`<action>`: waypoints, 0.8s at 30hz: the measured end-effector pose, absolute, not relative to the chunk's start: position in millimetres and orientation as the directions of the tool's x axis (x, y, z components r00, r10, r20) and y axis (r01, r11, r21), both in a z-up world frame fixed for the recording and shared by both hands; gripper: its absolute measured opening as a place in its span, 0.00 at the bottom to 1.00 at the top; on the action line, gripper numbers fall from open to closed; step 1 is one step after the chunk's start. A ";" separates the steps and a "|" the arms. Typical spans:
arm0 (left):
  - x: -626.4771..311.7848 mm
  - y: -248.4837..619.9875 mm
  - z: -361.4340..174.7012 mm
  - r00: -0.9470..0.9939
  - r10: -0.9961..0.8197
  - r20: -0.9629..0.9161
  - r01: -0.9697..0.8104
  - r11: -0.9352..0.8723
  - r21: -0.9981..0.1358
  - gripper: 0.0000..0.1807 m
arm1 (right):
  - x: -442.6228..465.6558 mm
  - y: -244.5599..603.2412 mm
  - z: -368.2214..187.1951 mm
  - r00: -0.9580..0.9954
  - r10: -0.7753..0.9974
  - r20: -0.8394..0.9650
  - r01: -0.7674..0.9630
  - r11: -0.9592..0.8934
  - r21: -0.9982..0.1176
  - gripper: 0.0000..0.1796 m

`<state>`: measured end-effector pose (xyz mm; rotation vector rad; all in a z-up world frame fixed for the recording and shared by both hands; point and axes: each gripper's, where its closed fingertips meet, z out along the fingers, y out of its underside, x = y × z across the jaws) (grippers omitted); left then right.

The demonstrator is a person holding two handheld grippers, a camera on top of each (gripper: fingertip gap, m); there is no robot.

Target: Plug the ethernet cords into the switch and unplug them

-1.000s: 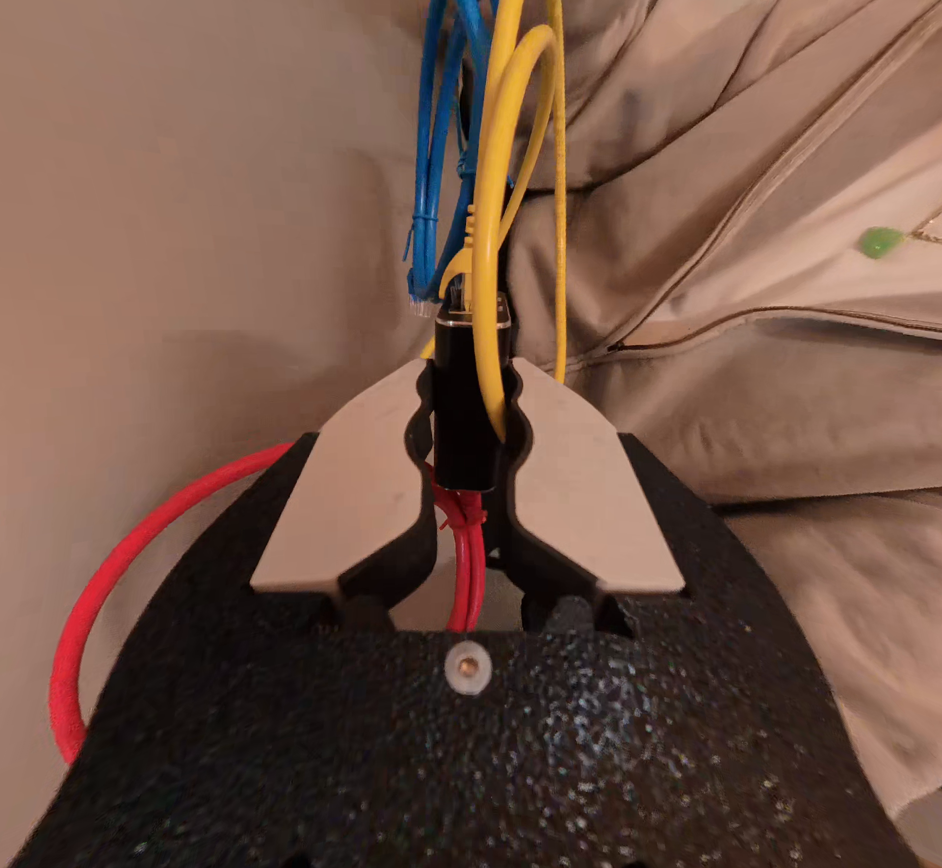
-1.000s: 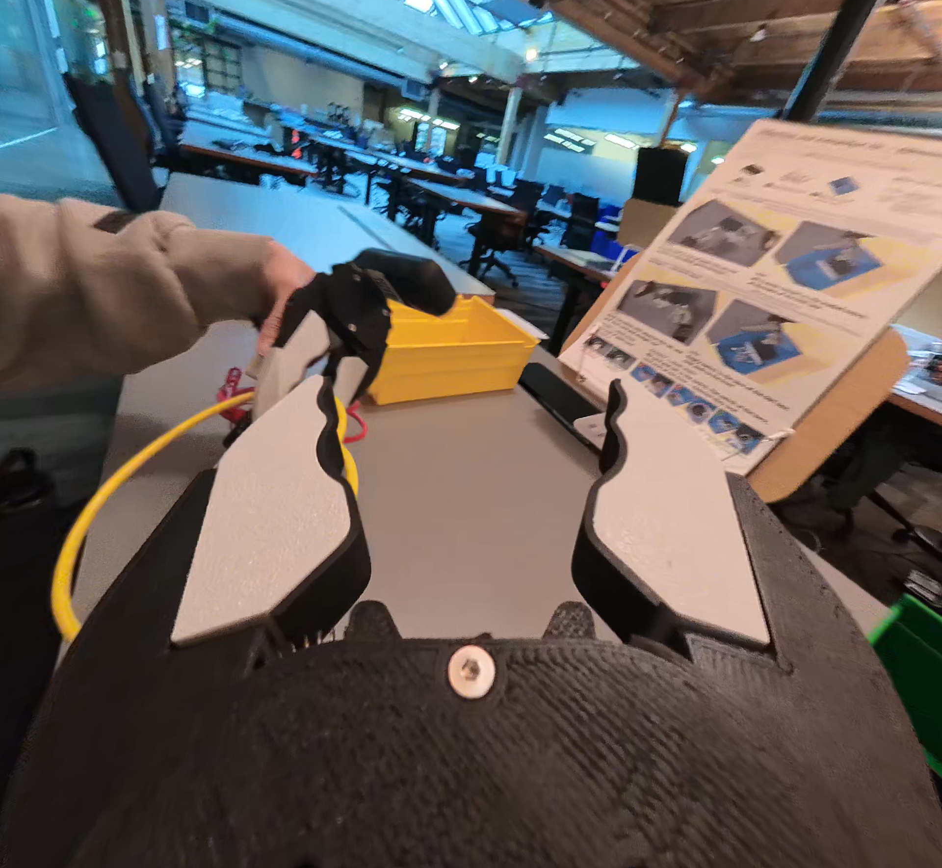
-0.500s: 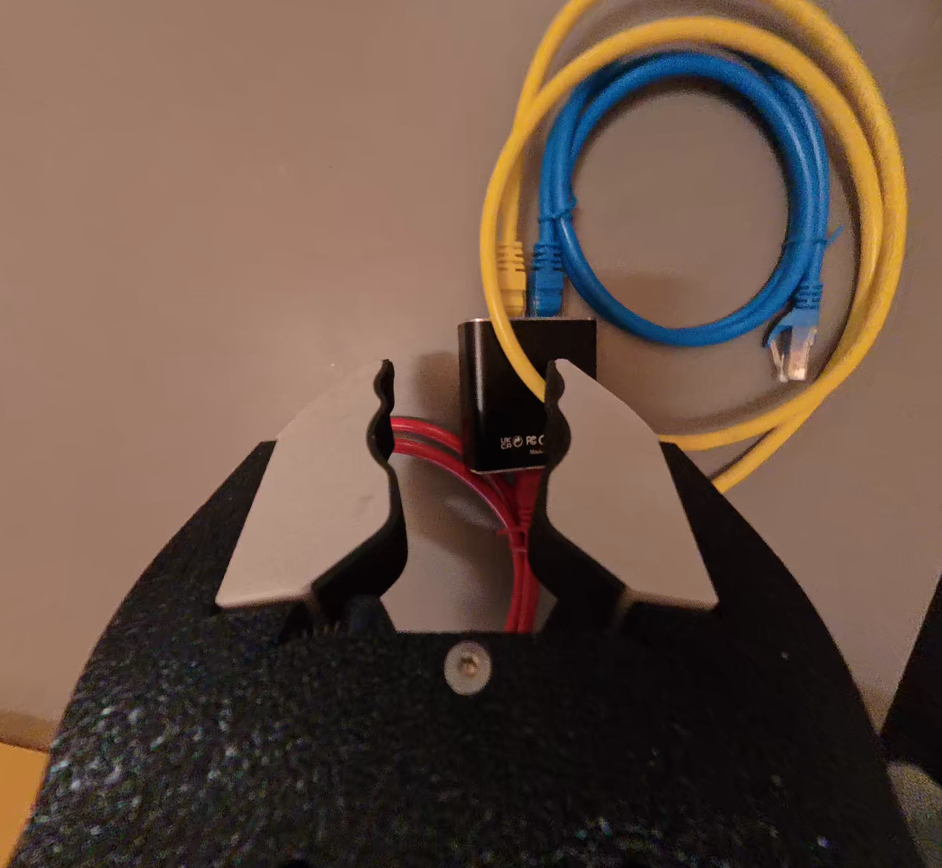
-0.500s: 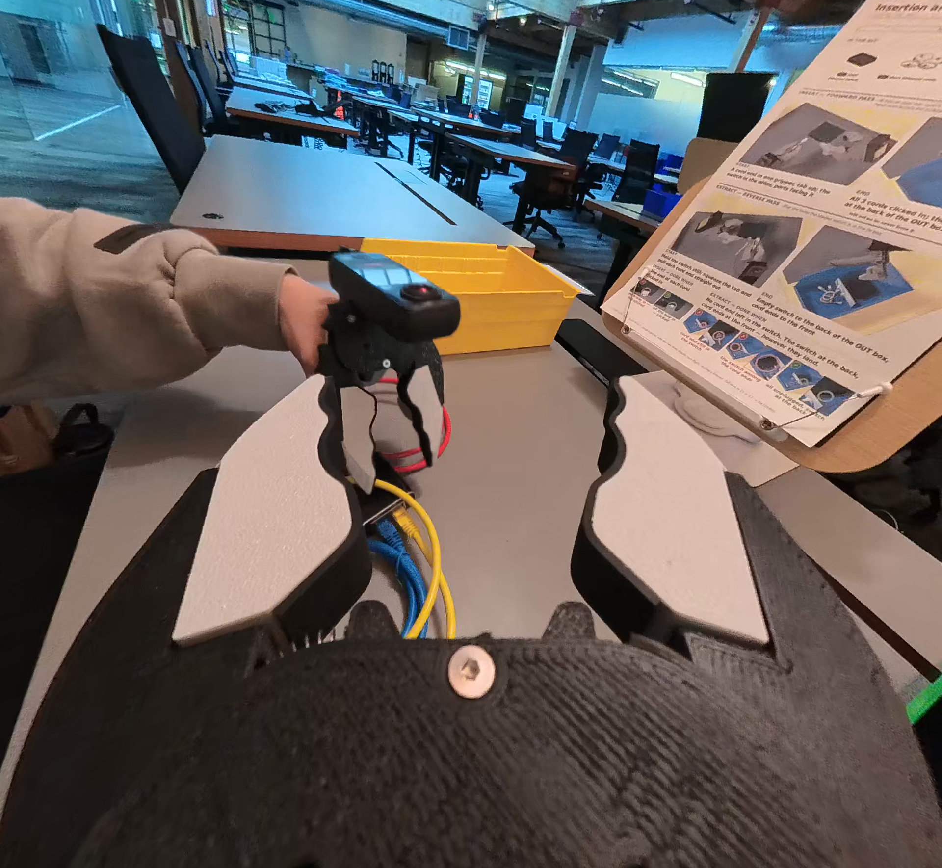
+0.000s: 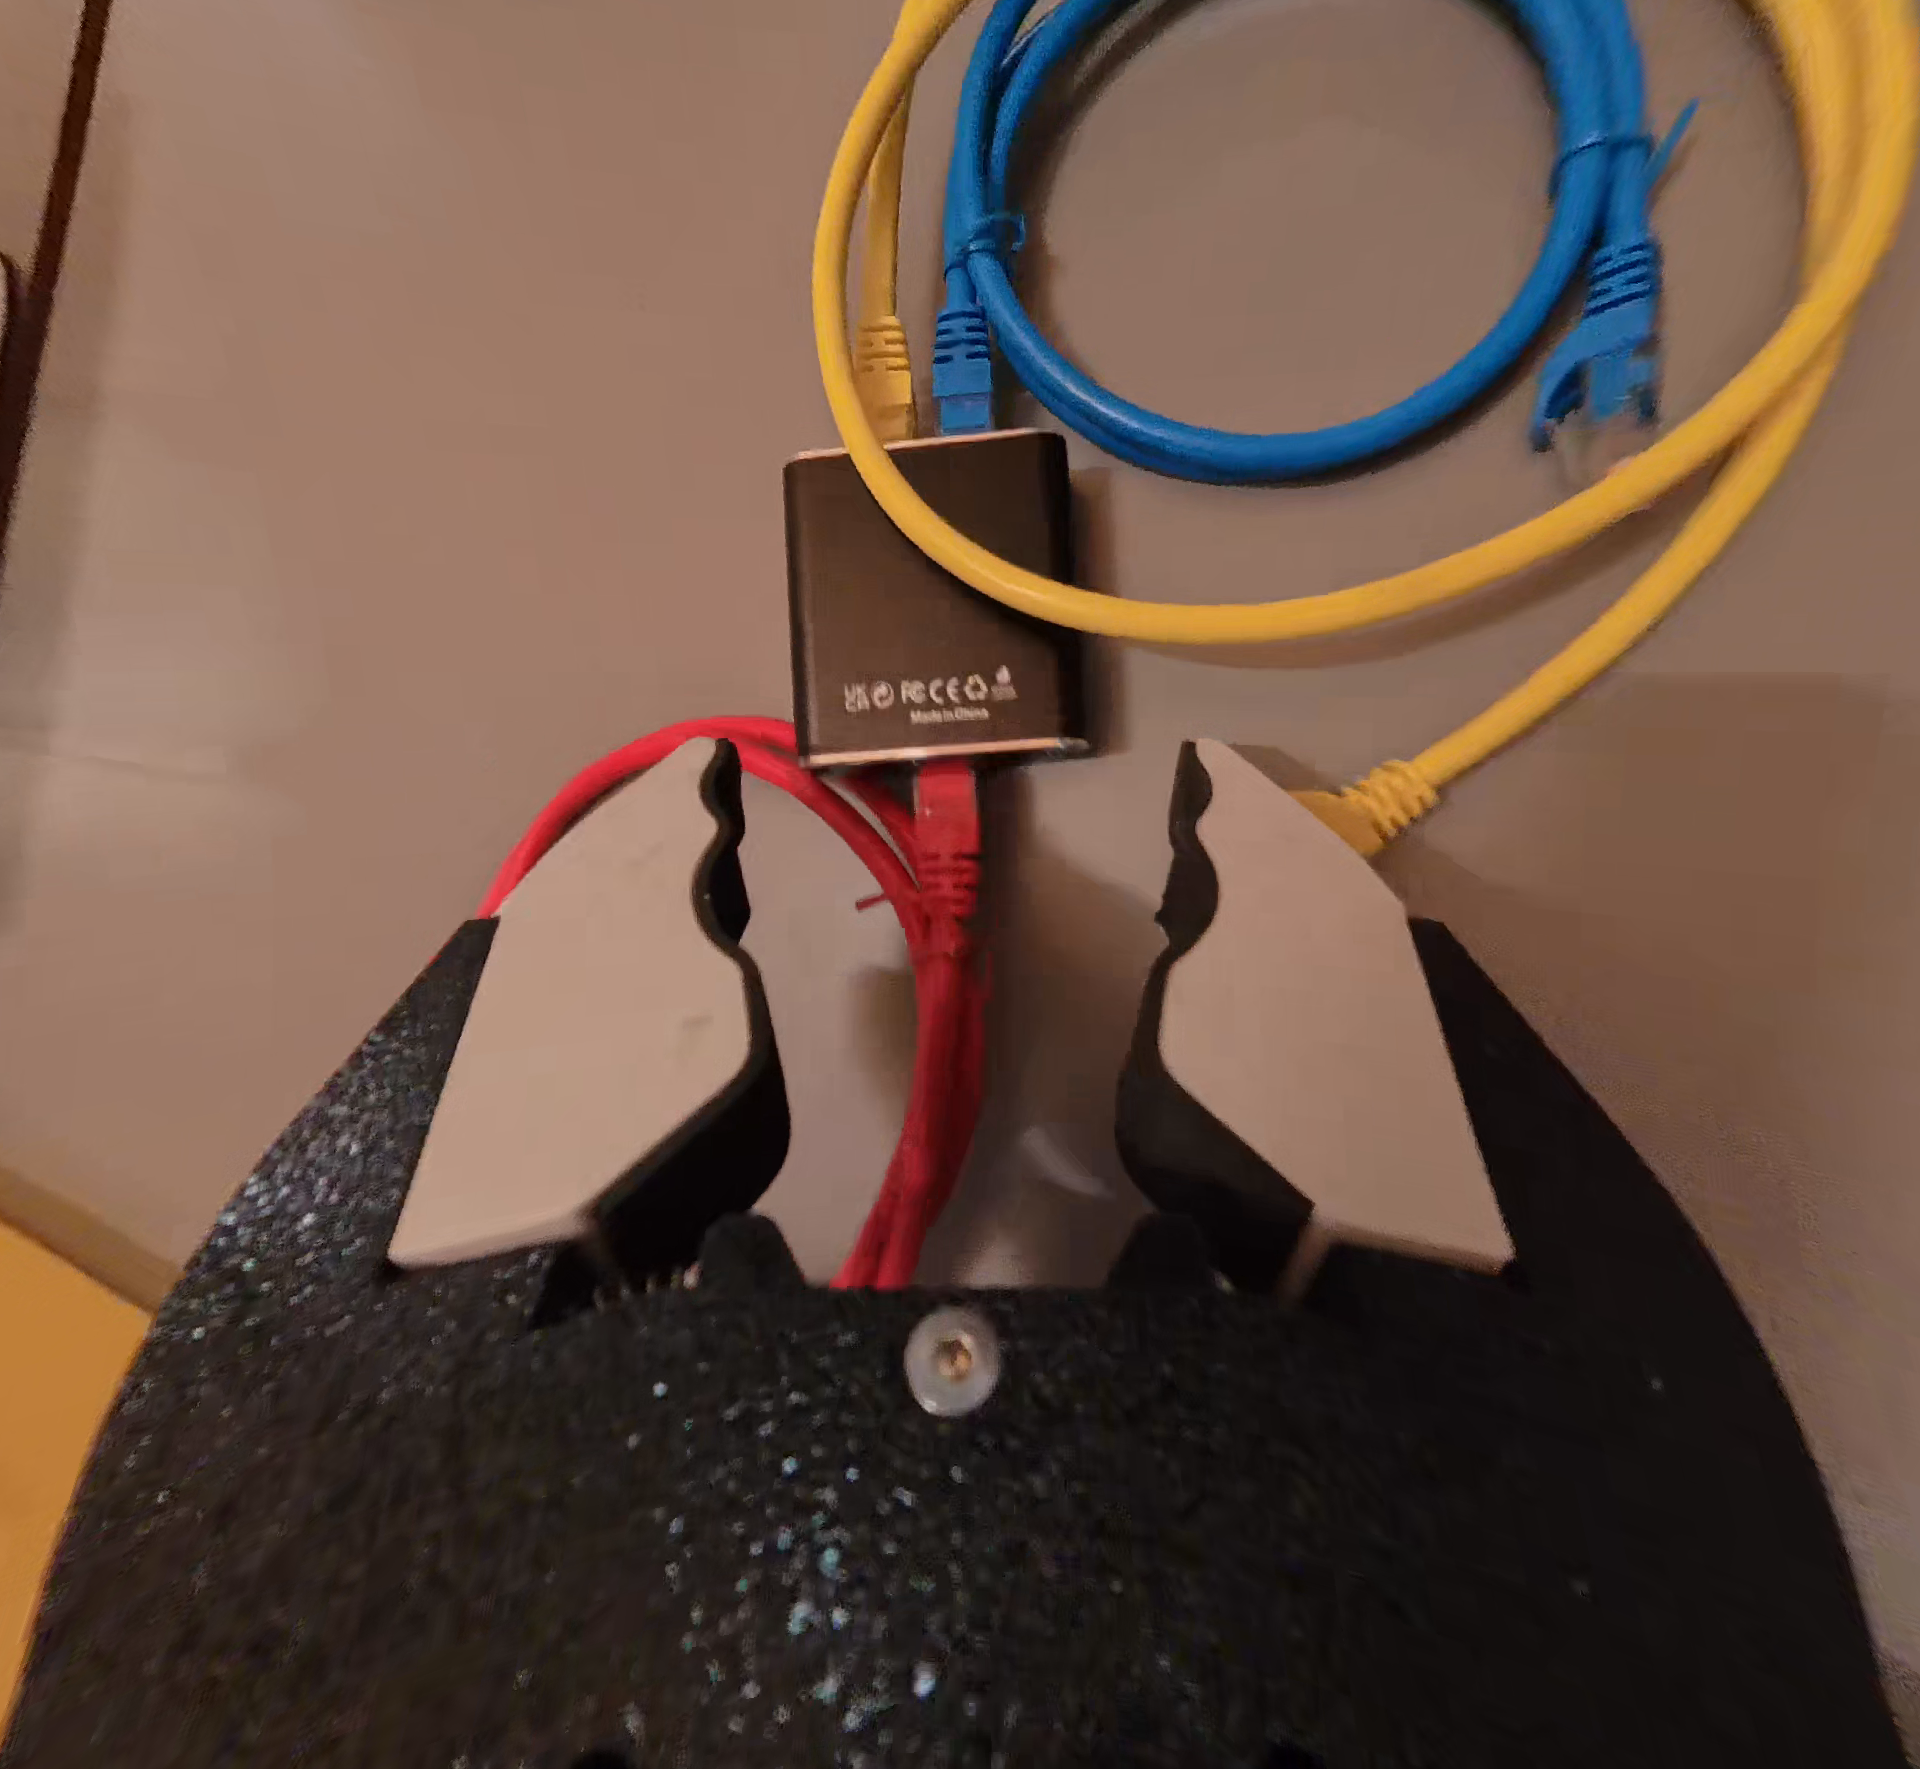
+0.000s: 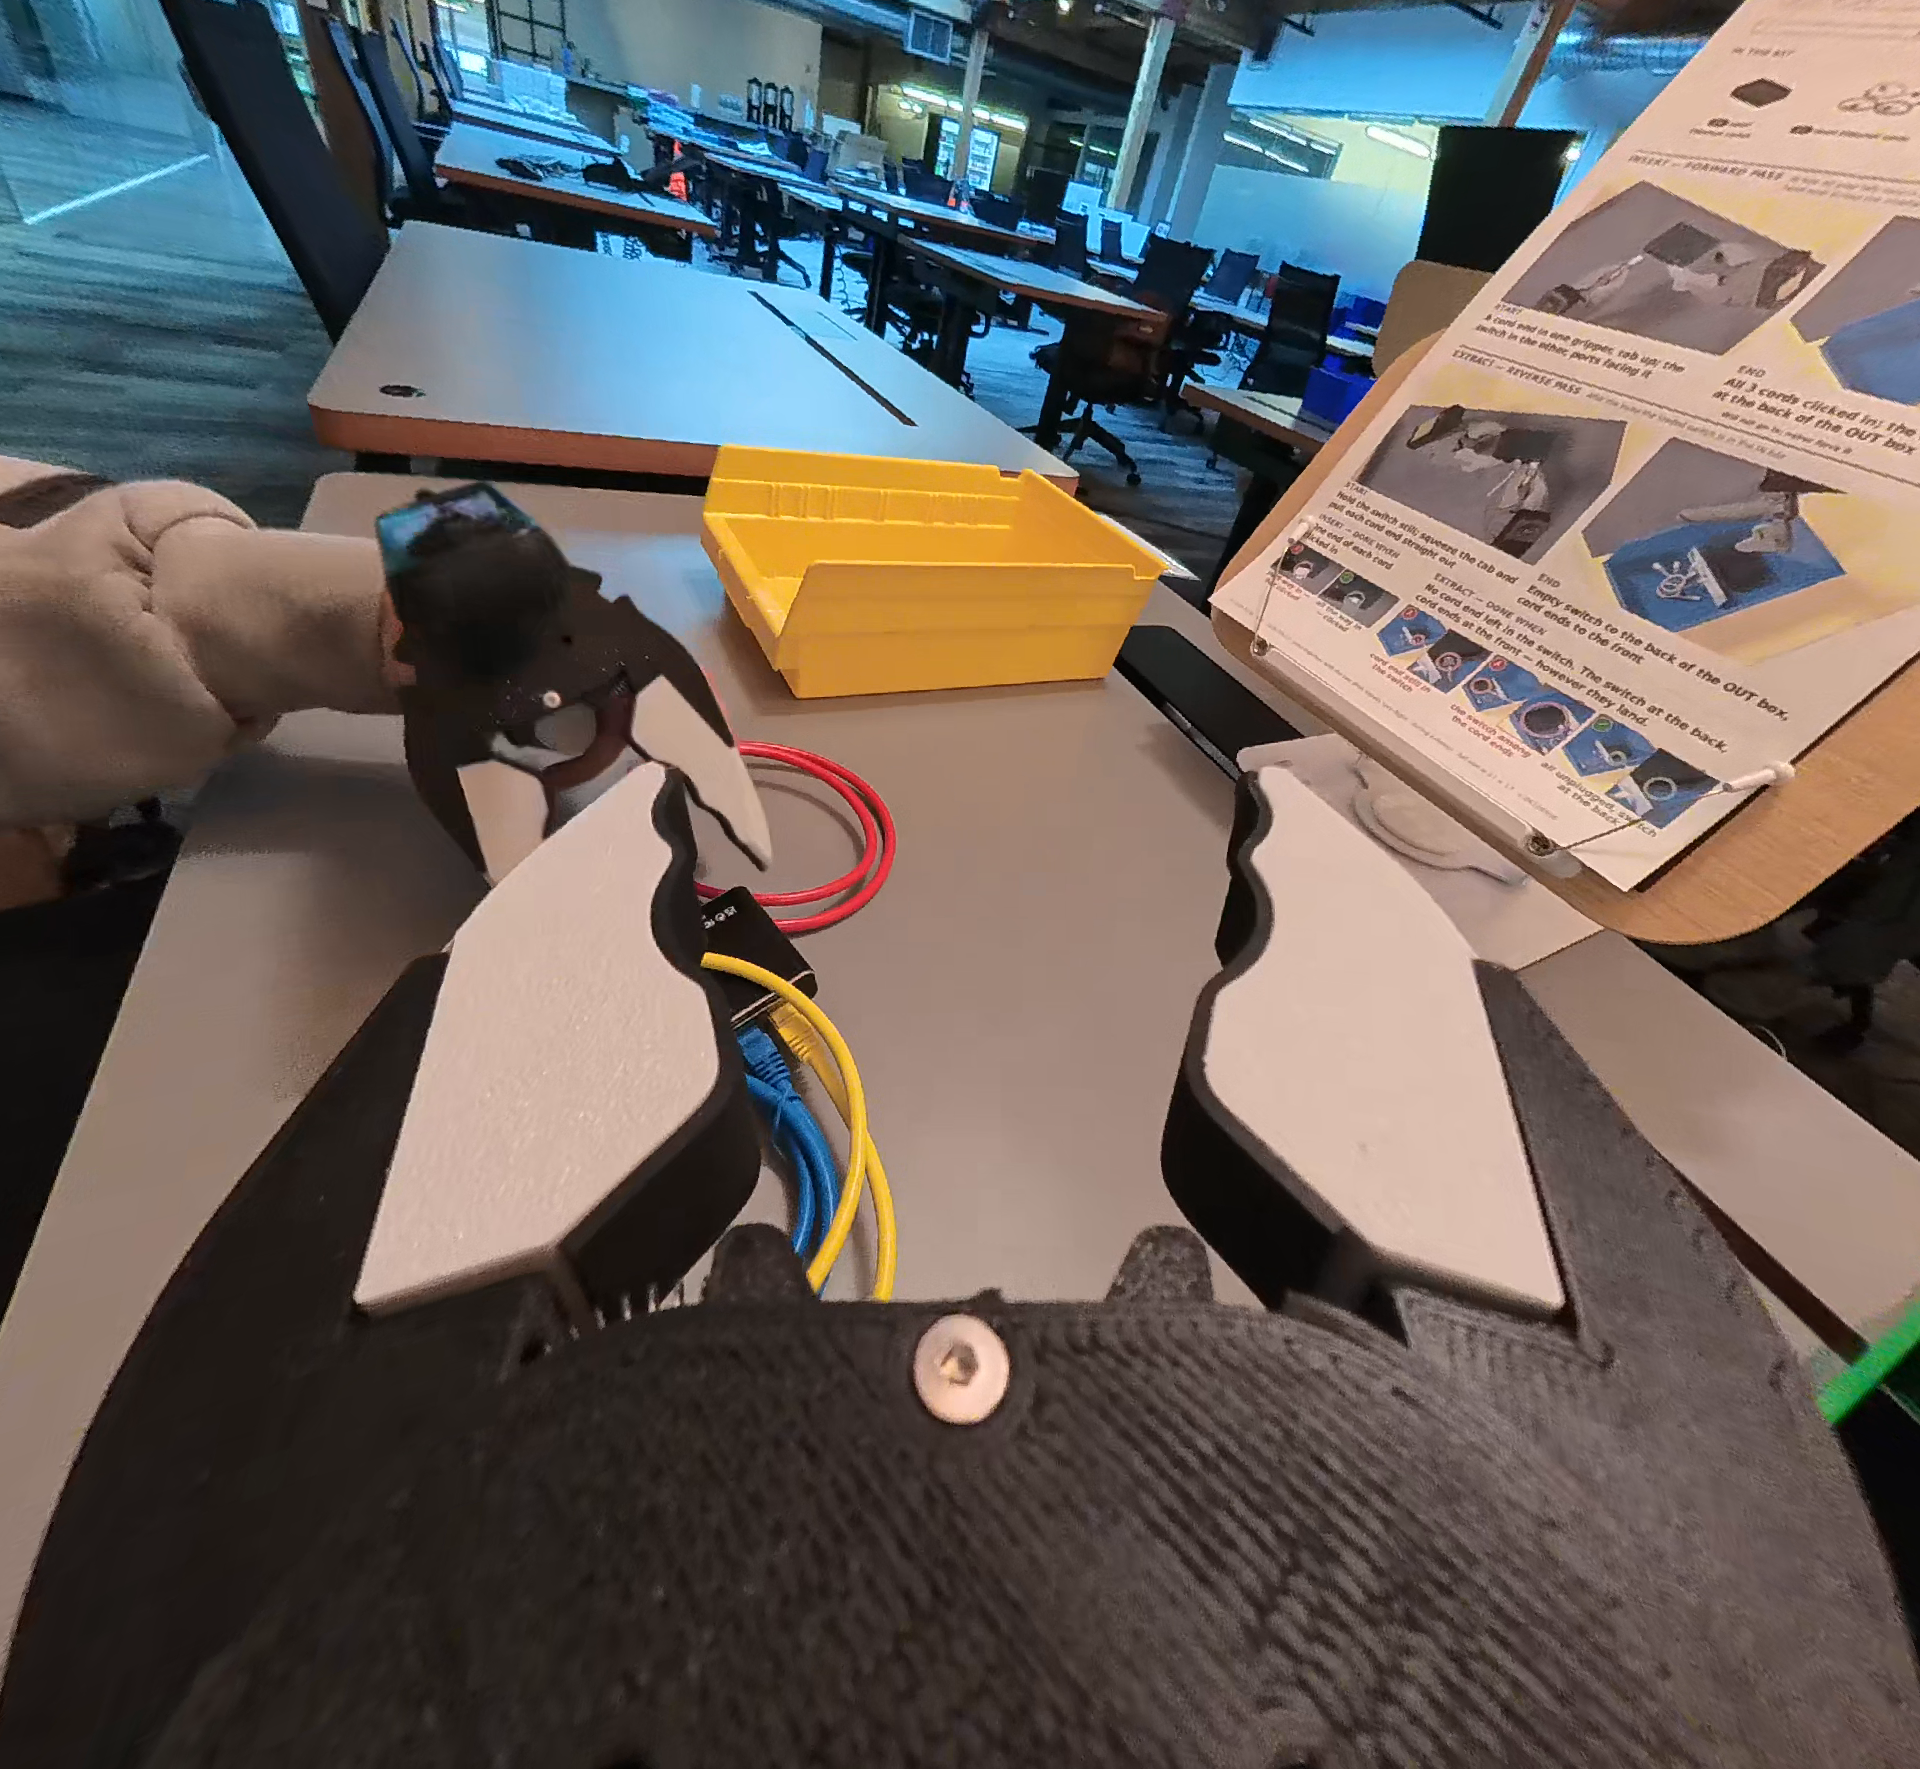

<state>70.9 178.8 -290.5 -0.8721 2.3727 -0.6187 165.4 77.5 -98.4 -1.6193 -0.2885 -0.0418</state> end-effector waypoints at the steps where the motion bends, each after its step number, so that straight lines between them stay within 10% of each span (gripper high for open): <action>1: 76.0 177.6 -293.0 -0.652 -0.678 -0.340 -0.439 0.703 -0.560 0.42 | 165.4 78.2 -99.6 0.966 0.160 0.203 0.213 -0.045 -0.976 0.55; 8: 102.1 166.0 -310.0 -0.603 -0.796 -0.044 -0.581 0.477 -0.660 0.34 | 163.6 79.5 -112.6 0.960 0.194 0.203 0.220 -0.073 -0.973 0.55; 24: 108.9 167.9 -302.4 -0.614 -0.766 -0.190 -0.490 0.559 -0.669 0.34 | 169.5 87.8 -133.5 0.961 0.207 0.181 0.212 -0.136 -0.968 0.56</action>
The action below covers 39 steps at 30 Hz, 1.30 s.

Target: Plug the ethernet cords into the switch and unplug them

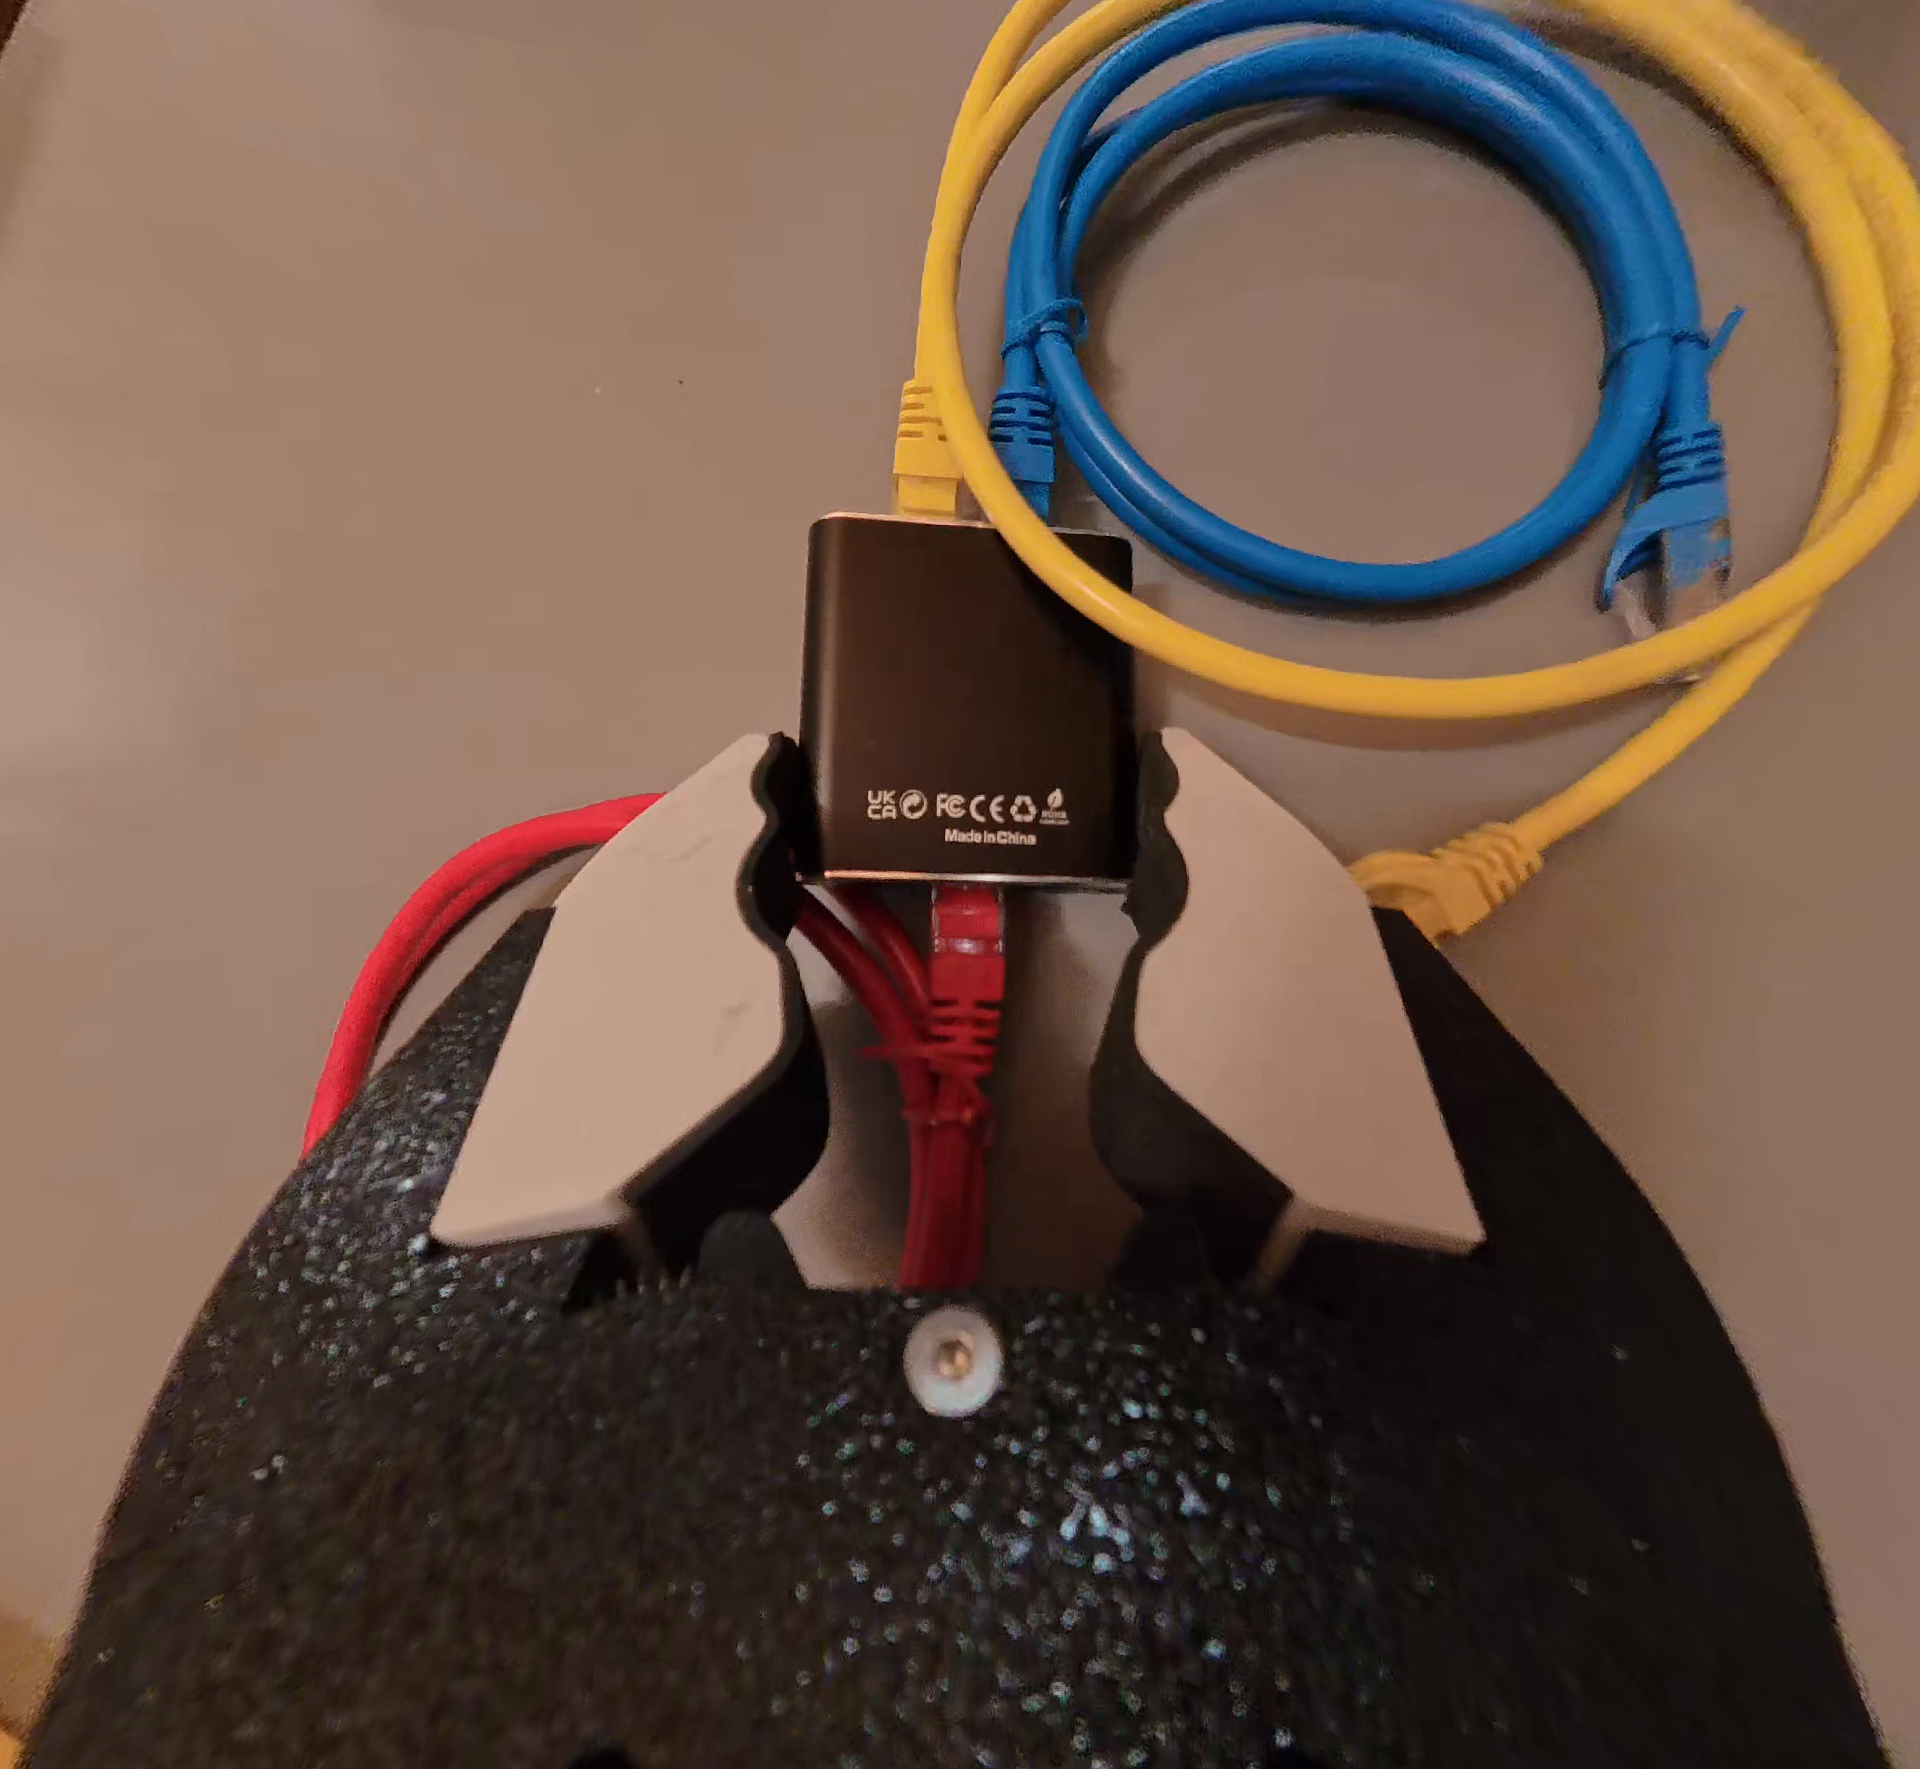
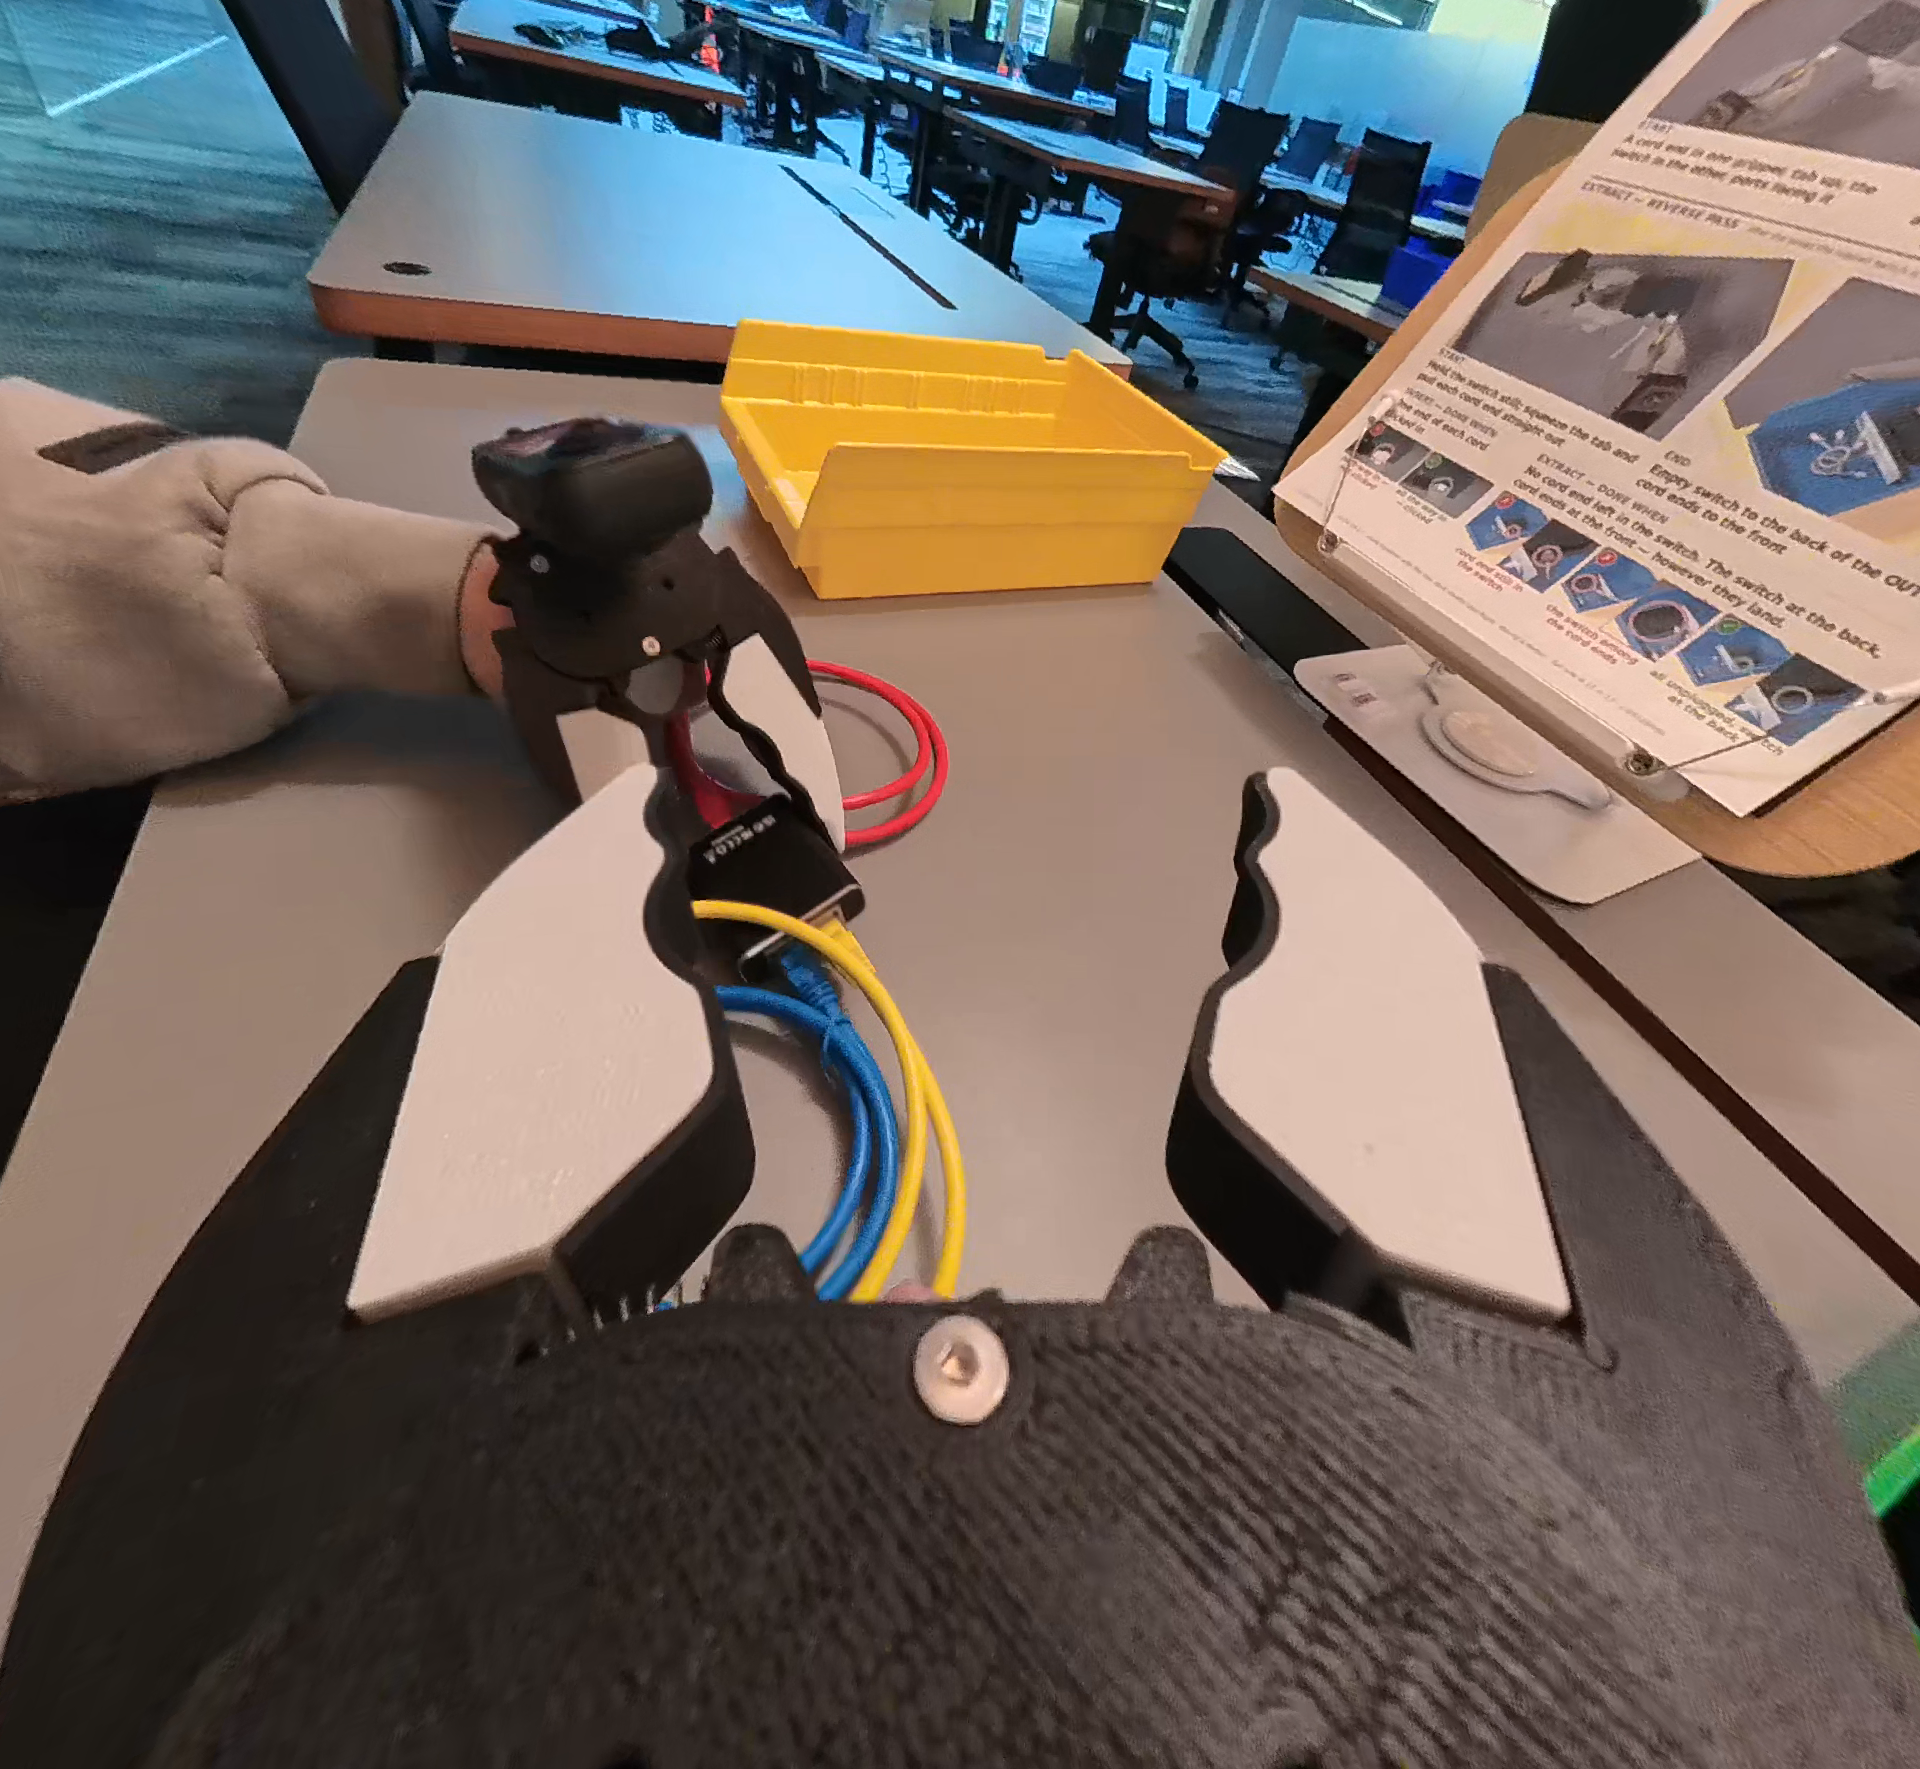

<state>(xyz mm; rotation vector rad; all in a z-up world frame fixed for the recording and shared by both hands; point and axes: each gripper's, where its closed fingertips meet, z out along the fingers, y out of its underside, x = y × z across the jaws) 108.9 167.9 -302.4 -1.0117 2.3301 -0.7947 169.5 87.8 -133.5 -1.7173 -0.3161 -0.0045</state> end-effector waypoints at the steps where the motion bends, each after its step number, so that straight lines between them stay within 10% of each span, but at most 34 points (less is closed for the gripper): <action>1: 106.9 166.7 -297.8 -0.629 -0.759 -0.171 -0.483 0.554 -0.679 0.34 | 172.1 86.4 -134.0 0.963 0.200 0.182 0.211 -0.138 -0.968 0.56; 18: 56.1 135.5 -153.3 -0.838 -0.418 -0.350 -0.084 0.732 -0.676 0.34 | 102.8 91.5 -122.4 0.831 0.544 -0.115 0.010 -0.221 -0.975 0.25; 39: 49.9 136.6 -159.6 -0.809 -0.338 -0.481 -0.034 0.844 -0.536 0.34 | 74.5 84.7 -141.3 0.406 0.534 -0.742 -0.372 -0.645 -0.668 0.28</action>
